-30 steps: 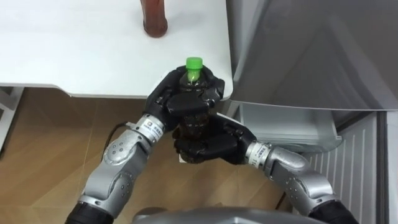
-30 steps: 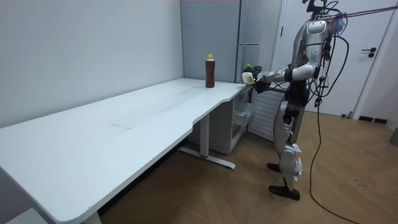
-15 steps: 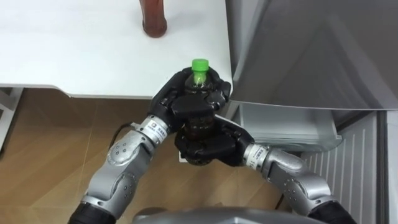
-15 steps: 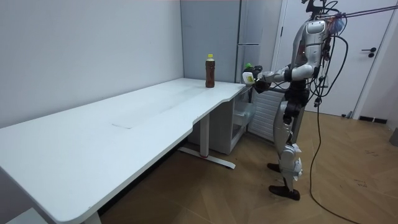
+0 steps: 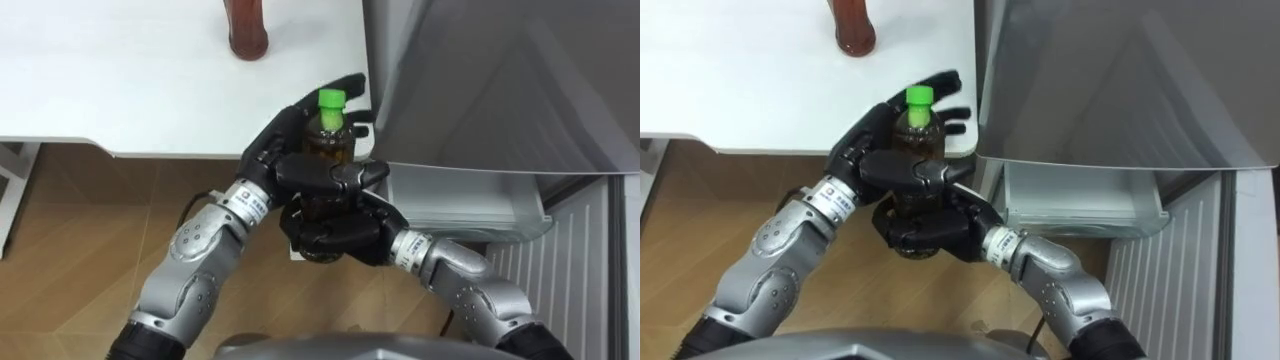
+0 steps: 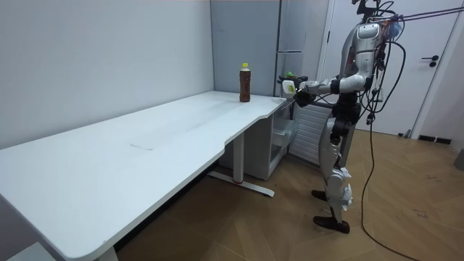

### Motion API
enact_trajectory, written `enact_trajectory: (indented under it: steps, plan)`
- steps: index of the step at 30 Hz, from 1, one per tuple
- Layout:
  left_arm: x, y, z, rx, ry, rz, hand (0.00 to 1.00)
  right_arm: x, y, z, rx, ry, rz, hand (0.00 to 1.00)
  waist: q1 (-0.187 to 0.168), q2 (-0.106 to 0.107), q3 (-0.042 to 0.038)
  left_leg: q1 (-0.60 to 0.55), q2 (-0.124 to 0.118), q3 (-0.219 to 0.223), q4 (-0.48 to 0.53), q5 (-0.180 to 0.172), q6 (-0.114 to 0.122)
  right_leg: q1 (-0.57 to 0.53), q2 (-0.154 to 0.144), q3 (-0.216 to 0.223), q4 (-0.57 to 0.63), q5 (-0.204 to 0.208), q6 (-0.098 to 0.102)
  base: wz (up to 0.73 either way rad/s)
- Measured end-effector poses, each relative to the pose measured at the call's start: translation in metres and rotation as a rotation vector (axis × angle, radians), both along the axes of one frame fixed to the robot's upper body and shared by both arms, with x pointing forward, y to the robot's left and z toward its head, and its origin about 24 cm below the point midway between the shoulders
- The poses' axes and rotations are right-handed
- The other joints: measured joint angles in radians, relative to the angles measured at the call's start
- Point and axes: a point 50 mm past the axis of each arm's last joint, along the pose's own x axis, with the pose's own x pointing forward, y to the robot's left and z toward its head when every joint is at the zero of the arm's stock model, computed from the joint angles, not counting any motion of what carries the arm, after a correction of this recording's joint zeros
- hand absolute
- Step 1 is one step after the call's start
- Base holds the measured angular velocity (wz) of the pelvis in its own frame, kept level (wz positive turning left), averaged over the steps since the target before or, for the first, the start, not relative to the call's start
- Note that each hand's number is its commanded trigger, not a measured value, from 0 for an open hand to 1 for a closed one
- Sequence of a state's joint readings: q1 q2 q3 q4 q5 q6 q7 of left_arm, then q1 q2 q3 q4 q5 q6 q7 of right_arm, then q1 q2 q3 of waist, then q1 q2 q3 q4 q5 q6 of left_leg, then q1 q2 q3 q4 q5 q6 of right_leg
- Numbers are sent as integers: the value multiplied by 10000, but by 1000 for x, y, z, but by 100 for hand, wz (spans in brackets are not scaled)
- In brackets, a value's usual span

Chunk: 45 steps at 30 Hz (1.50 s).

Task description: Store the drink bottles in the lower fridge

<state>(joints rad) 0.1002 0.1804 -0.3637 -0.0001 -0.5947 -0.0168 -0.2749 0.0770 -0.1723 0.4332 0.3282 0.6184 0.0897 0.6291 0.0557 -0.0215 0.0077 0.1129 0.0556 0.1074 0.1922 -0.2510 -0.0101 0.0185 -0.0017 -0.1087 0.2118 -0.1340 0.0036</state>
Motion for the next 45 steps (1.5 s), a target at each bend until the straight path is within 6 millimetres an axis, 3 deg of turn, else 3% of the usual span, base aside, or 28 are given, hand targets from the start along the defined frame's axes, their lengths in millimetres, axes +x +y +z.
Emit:
enact_trajectory:
  steps: [7,16,19,30,35,42,45]
  plan:
    - [5,0,11,-168,-586,-147,0,3,0,5,318,-316,-94,100,-17,-66,2,-116,3,-3,83,-5,0,-102,-5,-1,77,0,0,0]
    - [7,3,57,-1373,-2279,-261,0,7,6,26,1955,-1235,140,100,-194,-10,12,-242,10,-32,142,-4,-2,-211,-14,-43,89,19,-30,0]
    - [6,4,77,-1754,-3044,-259,0,7,8,33,2239,-1665,414,100,-318,115,4,-288,13,-42,197,-4,-2,-222,-20,-48,88,20,-31,1]
    - [-2,13,137,-3443,-5664,-841,0,-13,3,15,641,-1072,1789,100,42,302,37,-175,4,-14,119,-9,-2,-156,-22,-17,124,20,-32,0]
    - [-8,32,158,-3680,-7122,-126,0,-12,-2,13,-1,-1272,2016,100,214,319,17,-141,4,-6,127,-2,-6,-110,-25,-32,104,15,-39,0]
    - [-10,58,173,-3518,-8218,1357,0,-14,-7,13,49,-1259,1931,100,614,311,16,-139,-1,-109,202,-1,-3,-70,-33,-74,82,13,-37,2]
    - [-12,76,180,-3256,-8632,2388,0,-18,-15,10,49,-1100,1570,100,753,293,7,-119,-9,-287,108,-1,-4,43,-74,-331,25,-6,-24,19]
